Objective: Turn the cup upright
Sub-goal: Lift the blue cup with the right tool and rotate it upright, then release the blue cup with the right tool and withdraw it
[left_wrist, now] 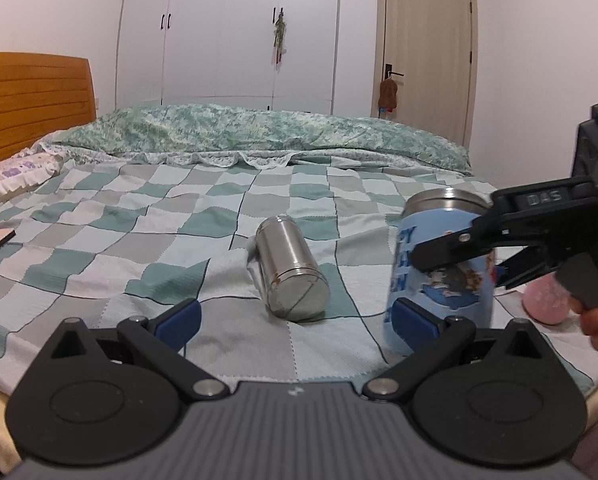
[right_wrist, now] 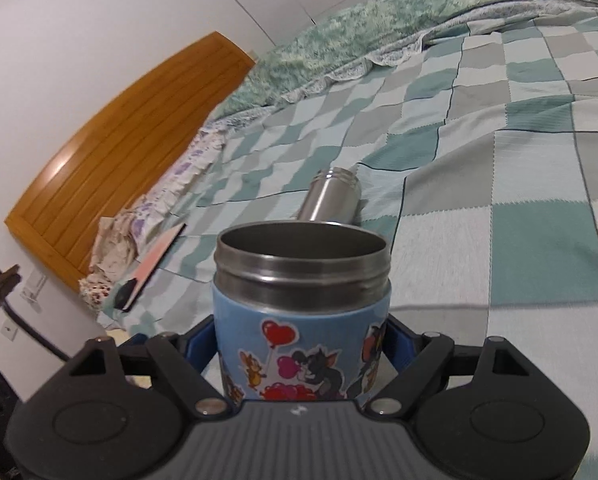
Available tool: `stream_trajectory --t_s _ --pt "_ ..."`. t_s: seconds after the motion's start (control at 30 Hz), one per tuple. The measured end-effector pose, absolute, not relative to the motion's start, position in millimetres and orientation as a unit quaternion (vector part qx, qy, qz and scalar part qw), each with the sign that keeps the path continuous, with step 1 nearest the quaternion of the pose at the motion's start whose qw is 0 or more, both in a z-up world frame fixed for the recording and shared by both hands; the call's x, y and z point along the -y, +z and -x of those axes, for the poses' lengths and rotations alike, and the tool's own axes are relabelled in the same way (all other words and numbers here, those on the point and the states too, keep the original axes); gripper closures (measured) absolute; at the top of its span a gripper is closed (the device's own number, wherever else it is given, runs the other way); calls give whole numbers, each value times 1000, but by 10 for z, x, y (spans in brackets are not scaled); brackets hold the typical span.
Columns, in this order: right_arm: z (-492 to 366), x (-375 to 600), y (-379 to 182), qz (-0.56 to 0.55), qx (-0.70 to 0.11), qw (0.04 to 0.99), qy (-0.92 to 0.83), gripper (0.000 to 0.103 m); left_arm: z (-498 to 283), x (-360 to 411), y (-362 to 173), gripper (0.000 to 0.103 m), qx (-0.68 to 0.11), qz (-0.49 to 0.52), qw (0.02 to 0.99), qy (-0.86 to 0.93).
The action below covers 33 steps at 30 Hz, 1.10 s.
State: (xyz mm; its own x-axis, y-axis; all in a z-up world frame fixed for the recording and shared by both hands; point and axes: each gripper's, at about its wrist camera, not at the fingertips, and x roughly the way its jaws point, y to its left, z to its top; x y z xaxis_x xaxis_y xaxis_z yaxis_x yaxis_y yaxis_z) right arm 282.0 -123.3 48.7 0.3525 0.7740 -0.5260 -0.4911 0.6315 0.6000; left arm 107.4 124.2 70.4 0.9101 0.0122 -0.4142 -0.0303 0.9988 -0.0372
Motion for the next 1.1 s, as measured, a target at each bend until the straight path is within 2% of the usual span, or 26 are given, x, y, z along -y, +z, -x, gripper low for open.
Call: stream_trajectory --t_s 0.2,0.37,0.6,1.0,1.03,1.1 --pt "-2313 1420 602 -177 -414 800 396 20 -791 -1175 735 0 -213 14 977 5" --pt "-2082 1499 421 -184 -448 790 375 20 -595 -1143 698 0 -220 13 975 -1" --pt "-2300 1575 -4 -216 -451 802 327 20 -499 -1143 574 0 -239 14 971 2" --pt "-2429 1477 -86 -196 -429 816 334 18 -522 -1105 547 0 -250 9 968 11" --pt "-2421 1511 -52 -193 -422 820 335 15 -539 -1095 553 0 -251 8 968 11" --pt "-2341 1619 63 -175 -385 843 333 1 -568 -1060 575 0 -255 5 967 13"
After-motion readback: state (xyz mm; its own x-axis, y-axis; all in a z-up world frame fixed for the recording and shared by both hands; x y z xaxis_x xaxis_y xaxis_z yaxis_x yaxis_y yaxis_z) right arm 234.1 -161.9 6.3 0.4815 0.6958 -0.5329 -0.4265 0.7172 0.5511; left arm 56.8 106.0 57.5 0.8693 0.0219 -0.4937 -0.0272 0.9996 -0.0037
